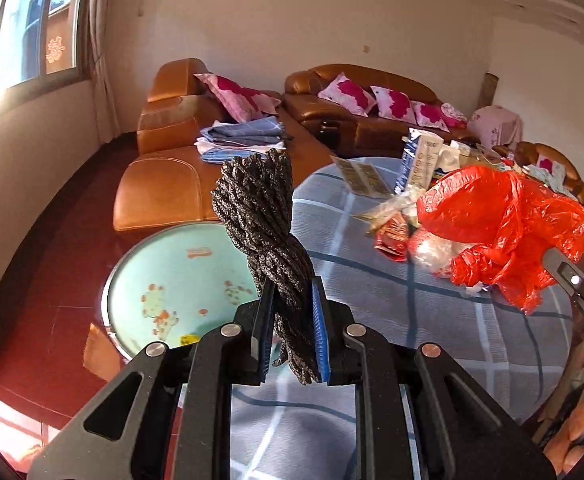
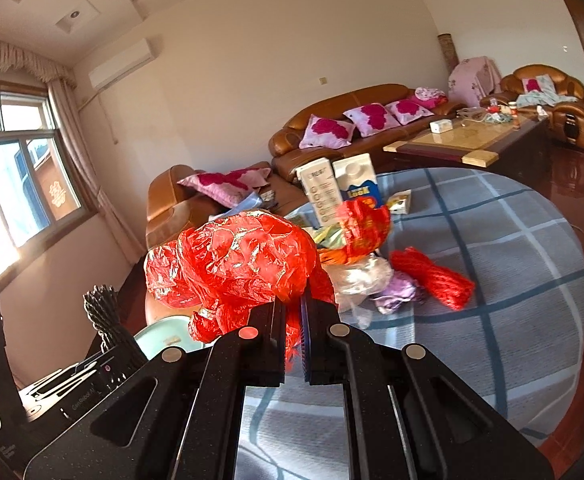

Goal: Collect trash
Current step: 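Carry the scrubber and red bag over the bucket and open both tools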

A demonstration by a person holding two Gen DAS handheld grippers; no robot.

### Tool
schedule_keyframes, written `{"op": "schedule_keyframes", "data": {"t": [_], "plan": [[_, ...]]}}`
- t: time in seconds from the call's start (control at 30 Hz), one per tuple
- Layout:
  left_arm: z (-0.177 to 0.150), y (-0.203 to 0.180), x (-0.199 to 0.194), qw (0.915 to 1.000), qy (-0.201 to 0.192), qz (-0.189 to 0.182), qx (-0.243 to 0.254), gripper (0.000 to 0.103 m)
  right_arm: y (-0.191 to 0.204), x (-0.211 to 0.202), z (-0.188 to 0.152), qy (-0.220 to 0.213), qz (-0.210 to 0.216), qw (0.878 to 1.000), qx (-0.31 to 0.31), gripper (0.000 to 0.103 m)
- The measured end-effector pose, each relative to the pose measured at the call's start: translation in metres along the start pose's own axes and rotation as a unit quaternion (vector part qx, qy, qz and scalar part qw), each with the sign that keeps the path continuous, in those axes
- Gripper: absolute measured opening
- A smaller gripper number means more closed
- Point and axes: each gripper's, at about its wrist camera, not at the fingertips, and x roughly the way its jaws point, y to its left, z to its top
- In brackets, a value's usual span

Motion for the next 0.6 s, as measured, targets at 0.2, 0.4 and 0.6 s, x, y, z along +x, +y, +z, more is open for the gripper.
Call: {"op": "schedule_keyframes", "data": {"t": [0.2,0.4,0.6], "plan": [[-0.004,0.022,-0.003,0.9998,0.003,0.010,-0.015,0.017,0.020,0.006,-0.007,0.011,0.011,1.000,-0.014,0.007],[-0.007,0.040,-0.004,0.9994,0.005,0.023,-0.027,0.017,0.036,0.009,-0.012,0.017,0.020,0.999,-0.030,0.007],[-0.009,0.060,-0.005,0.9987,0.005,0.028,-0.043,0.017,0.051,0.018,-0.017,0.028,0.027,0.998,-0.045,0.007]]}}
